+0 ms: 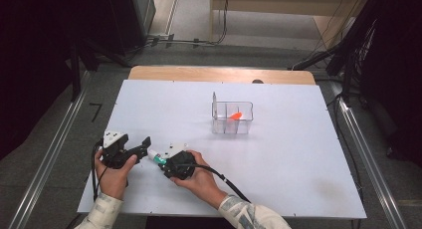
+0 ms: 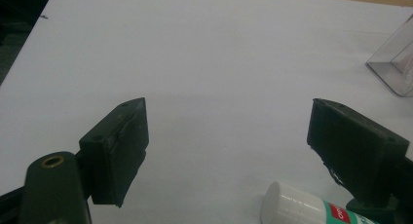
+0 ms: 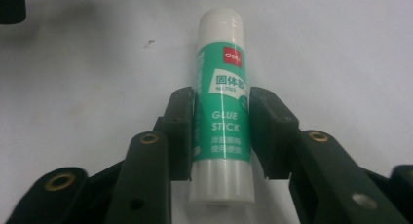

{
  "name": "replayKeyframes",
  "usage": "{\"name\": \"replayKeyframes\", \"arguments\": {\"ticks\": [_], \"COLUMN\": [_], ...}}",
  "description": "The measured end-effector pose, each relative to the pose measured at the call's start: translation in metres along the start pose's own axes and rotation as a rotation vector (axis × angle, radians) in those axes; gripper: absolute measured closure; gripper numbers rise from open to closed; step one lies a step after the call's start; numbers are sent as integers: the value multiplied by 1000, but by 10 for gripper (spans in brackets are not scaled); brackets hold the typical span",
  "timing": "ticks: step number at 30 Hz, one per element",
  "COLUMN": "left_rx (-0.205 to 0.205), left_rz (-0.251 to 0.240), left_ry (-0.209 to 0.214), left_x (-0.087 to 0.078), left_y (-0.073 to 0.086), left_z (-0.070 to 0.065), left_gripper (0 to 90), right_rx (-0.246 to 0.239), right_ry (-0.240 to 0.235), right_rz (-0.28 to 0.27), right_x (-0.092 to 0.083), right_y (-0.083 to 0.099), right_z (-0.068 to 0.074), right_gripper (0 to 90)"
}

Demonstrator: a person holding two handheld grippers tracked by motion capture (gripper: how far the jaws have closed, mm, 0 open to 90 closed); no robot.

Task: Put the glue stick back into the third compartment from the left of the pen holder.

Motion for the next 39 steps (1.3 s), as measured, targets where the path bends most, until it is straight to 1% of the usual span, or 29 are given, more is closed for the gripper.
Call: {"name": "replayKeyframes", "arguments": {"ticks": [9, 11, 12, 14, 17, 22, 24, 28, 32, 37, 39], "left_rx": [-1, -1, 0, -1, 1, 11, 13, 33, 44, 51, 60], "left_rz": [-1, -1, 0, -1, 2, 8, 8, 6, 7, 9, 16], "left_ry": [2, 1, 2, 2, 6, 12, 22, 22, 28, 52, 61], "left_x": [0, 0, 0, 0, 0, -1, 0, 1, 2, 2, 4], "left_y": [0, 0, 0, 0, 1, 1, 1, 1, 1, 1, 2], "left_z": [0, 1, 1, 0, -1, -4, -7, -13, -19, -28, -33], "left_gripper": [156, 155, 155, 156, 156, 161, 168, 168, 167, 168, 169], "right_rx": [20, 30, 41, 42, 57, 78, 88, 115, 141, 165, 174], "right_ry": [-16, -30, -31, -22, -14, 4, 19, 48, 75, 103, 112], "right_rz": [0, 2, 3, 3, -9, -32, -40, -55, -82, -113, -122], "right_x": [-1, -3, -4, -7, -15, -36, -46, -69, -91, -118, -124], "right_y": [0, 0, 1, 2, 5, 15, 20, 31, 39, 46, 49], "right_z": [-2, -4, -5, -8, -15, -27, -35, -52, -64, -78, -81], "right_gripper": [637, 637, 637, 637, 637, 637, 637, 637, 637, 637, 637]}}
Point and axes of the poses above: each handheld gripper's, and its own axes: x roughly forward along the jaws, y roughly out of its underside, z roughly to its left, the point moved 5 cm from there along x, roughly forward along the jaws
